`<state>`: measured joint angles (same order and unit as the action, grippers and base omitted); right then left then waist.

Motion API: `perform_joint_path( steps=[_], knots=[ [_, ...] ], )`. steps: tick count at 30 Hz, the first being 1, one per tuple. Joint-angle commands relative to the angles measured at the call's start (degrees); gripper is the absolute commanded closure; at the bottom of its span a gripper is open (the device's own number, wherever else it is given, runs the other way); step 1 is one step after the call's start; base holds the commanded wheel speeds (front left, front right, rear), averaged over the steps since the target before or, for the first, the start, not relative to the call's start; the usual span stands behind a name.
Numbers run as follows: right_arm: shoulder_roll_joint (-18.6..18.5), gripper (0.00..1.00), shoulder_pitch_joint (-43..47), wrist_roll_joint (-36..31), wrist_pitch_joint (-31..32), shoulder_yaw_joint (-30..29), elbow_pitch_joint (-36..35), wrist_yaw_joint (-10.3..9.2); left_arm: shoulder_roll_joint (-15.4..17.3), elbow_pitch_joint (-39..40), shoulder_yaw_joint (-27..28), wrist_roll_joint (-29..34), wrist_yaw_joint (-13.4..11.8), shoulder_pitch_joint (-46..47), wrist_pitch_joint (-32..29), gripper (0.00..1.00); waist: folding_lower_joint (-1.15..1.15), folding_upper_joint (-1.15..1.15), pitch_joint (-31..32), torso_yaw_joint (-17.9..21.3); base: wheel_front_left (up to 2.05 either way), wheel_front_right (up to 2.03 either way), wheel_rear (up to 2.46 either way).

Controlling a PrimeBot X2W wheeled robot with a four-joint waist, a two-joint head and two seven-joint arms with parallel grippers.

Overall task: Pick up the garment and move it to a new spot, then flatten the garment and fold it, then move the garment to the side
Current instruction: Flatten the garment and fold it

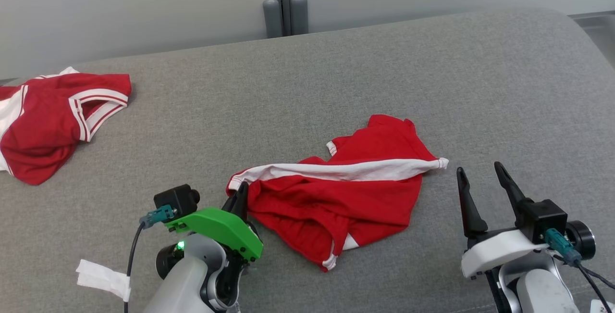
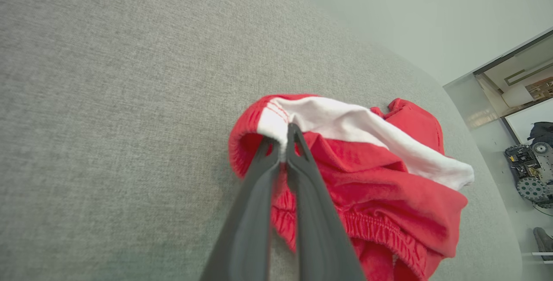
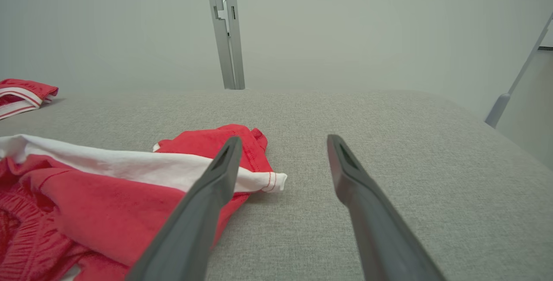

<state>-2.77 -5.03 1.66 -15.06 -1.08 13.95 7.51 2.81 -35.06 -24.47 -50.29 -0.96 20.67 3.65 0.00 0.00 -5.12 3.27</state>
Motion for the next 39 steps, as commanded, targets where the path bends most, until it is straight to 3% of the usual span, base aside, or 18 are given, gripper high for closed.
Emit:
perform_joint_path(
  steps=[1,12,28,29,32,35,39],
  knots=[
    [-0.2,0.0,-1.7,-1.0,-0.2,-0.5,1.6,-0.04,0.2,-0.1,-0.4,-0.5,0.0,1.0,0.7,1.0,0.0,0.0,-0.5,-0.2,0.0,0.0,0.0],
    [-0.2,0.0,-13.9,-3.8,-0.2,-3.6,21.1,-0.04,0.2,0.2,-2.5,0.0,0.3,1.0,3.2,1.0,0.0,0.0,-3.5,-3.0,0.0,0.0,0.0],
    [-0.2,0.0,-23.7,-1.2,-0.2,1.8,35.5,-0.04,1.3,1.8,-3.3,0.3,-0.2,1.1,2.8,1.0,0.0,0.0,-4.9,-3.7,0.0,0.0,0.0],
    [-0.2,0.03,-24.2,-1.2,-0.2,2.2,36.3,-0.04,1.3,1.9,-3.3,0.3,-0.3,1.1,2.8,1.0,0.0,0.0,-4.9,-3.7,0.0,0.0,0.0],
    [-0.2,0.5,-25.8,-0.4,-0.2,3.2,39.0,-0.04,1.4,2.2,-3.5,0.3,-0.4,1.0,2.7,1.0,0.0,0.0,-4.9,-3.8,0.0,0.0,0.0],
    [-0.2,0.56,-26.9,0.6,-0.2,3.5,40.8,-0.04,1.4,2.3,-3.6,0.2,-0.4,0.9,2.7,1.0,0.0,0.0,-4.9,-3.9,0.0,0.0,0.0],
    [-0.6,0.51,-28.8,1.6,-0.2,3.1,43.7,-0.04,1.5,2.5,-3.7,0.2,-0.4,0.9,2.6,1.0,0.0,0.0,-5.1,-4.1,0.0,0.0,0.0]
  ],
)
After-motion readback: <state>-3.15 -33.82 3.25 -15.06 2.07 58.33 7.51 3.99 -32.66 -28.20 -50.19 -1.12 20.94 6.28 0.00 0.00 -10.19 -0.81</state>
